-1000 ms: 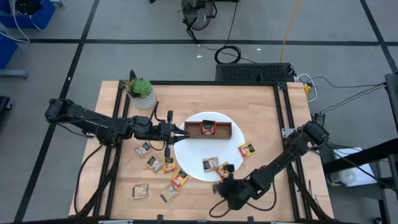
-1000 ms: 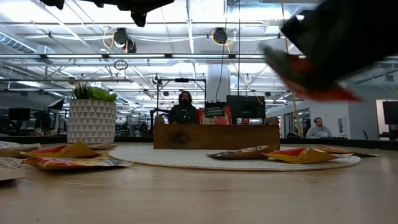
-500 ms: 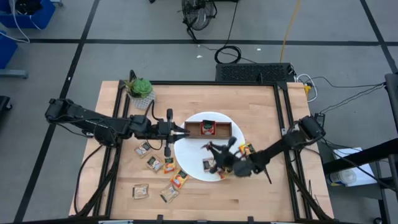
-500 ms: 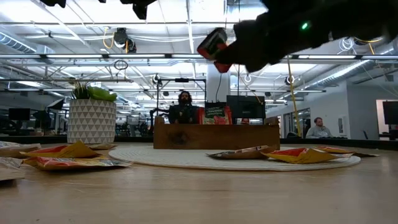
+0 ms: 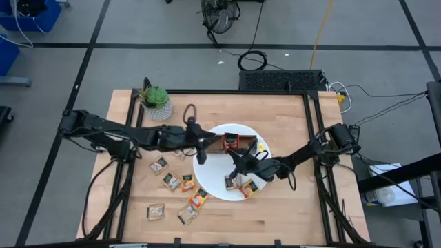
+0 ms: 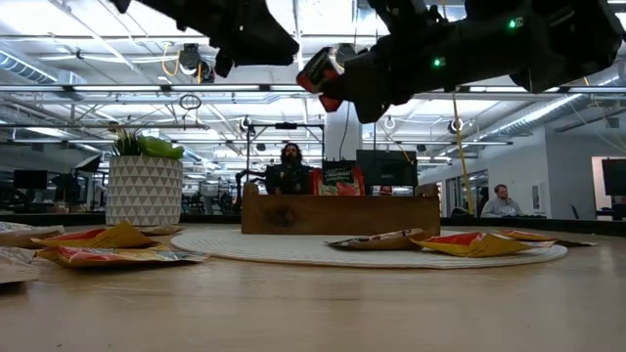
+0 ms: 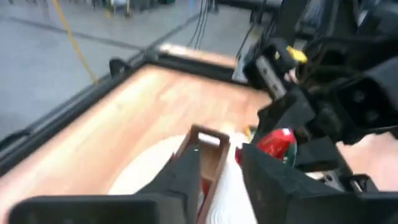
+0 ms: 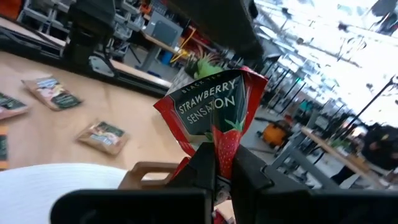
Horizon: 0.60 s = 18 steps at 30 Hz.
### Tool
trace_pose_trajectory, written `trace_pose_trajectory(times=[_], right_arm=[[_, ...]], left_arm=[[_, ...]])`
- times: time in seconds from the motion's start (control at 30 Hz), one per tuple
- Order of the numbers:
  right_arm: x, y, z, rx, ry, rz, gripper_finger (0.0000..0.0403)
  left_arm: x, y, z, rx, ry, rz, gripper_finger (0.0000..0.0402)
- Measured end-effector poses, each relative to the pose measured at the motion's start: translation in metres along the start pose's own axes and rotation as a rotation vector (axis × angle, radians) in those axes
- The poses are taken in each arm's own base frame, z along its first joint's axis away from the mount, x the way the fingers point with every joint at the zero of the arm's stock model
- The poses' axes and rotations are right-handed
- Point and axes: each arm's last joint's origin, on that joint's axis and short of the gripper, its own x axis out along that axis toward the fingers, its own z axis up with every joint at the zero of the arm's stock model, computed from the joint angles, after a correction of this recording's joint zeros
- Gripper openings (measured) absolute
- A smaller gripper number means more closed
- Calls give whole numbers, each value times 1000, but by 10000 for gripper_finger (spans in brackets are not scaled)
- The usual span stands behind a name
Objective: Pick & Place Tea
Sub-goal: Put the red tea bag into the middle section of the wooden organizer
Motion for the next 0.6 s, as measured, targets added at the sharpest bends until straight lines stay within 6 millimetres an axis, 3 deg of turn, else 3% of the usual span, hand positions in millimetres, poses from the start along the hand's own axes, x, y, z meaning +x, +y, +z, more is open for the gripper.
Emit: trace_pose_trajectory(times=[0.27, 0.6], right_arm=[[3, -4, 0, -94, -6, -20, 12], [4, -6, 8, -62, -111, 27, 12]], left_arm=[[6, -24, 21, 143, 60, -41, 209], [-1, -37, 15, 158, 119, -74, 207]])
